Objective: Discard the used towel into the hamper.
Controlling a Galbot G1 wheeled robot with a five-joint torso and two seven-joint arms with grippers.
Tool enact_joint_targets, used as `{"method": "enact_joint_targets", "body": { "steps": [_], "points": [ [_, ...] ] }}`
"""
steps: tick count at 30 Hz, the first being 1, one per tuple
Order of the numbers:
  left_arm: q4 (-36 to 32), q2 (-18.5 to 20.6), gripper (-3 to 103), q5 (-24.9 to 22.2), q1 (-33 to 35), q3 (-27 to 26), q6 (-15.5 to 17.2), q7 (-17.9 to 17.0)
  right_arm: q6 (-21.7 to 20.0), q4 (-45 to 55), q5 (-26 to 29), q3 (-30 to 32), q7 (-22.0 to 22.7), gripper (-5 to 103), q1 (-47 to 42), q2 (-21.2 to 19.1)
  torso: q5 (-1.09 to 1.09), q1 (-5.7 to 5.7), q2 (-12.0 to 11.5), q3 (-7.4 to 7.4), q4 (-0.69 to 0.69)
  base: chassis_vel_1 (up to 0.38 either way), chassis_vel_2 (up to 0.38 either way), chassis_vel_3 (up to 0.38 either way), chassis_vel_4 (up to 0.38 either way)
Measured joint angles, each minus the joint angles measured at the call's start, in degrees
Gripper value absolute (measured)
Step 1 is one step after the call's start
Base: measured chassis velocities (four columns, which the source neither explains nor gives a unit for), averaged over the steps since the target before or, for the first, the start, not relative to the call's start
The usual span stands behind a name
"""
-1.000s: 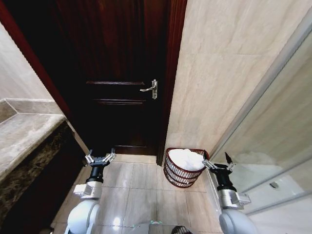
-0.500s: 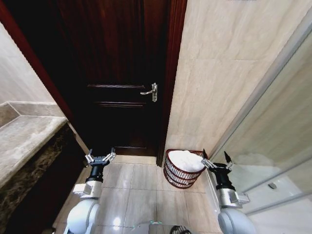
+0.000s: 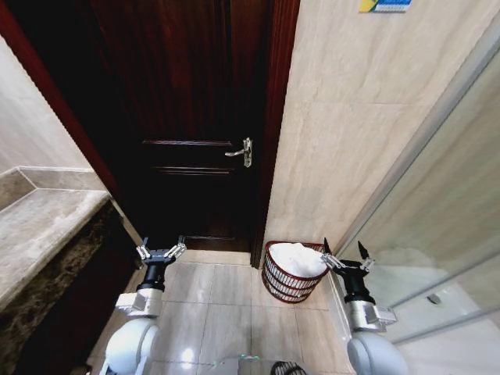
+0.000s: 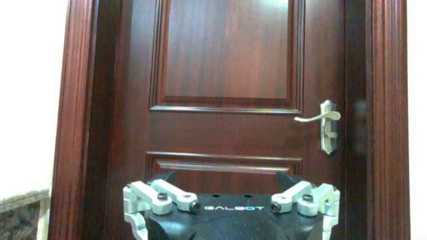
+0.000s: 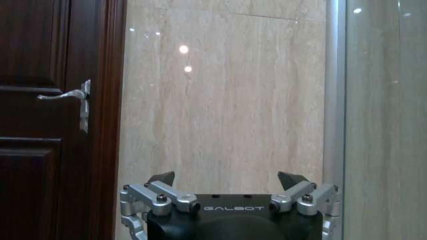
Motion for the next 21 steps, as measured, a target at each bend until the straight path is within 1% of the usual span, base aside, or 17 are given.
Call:
{"method": "enact_joint_targets", "body": {
  "steps": [3,6,12,16,21],
  "points": [
    [0.0,0.0,100,0.0,0.1,0.0,0.0,0.0,0.0,0.0,-0.1,0.0,0.0,100,-0.1,0.0,0.00,0.24,0.5,0.27,0.00,0.000,0.000,0.000,0.000],
    [0.0,-0.1,100,0.0,0.4,0.0,-0.3,0.0,0.2,0.0,-0.3,0.0,0.0,100,-0.3,0.1,0.00,0.82,1.8,0.97,0.00,0.000,0.000,0.000,0.000],
    [-0.1,-0.2,100,0.0,0.7,0.0,-0.7,0.0,0.3,0.1,-0.3,0.0,0.0,100,-0.6,0.0,0.00,1.41,3.1,1.72,0.00,0.000,0.000,0.000,0.000],
    [-0.3,-0.3,100,0.1,1.0,-0.3,-1.0,0.0,0.4,0.3,-0.3,-0.1,0.0,100,-0.6,-0.2,0.00,2.15,4.7,2.55,0.00,0.000,0.000,0.000,0.000],
    [-0.4,-0.4,100,0.1,1.2,-0.3,-1.1,0.0,0.4,0.4,-0.3,-0.1,0.0,100,-0.5,-0.2,0.01,2.61,5.8,3.15,0.00,0.000,0.000,0.000,0.000]
  ]
}}
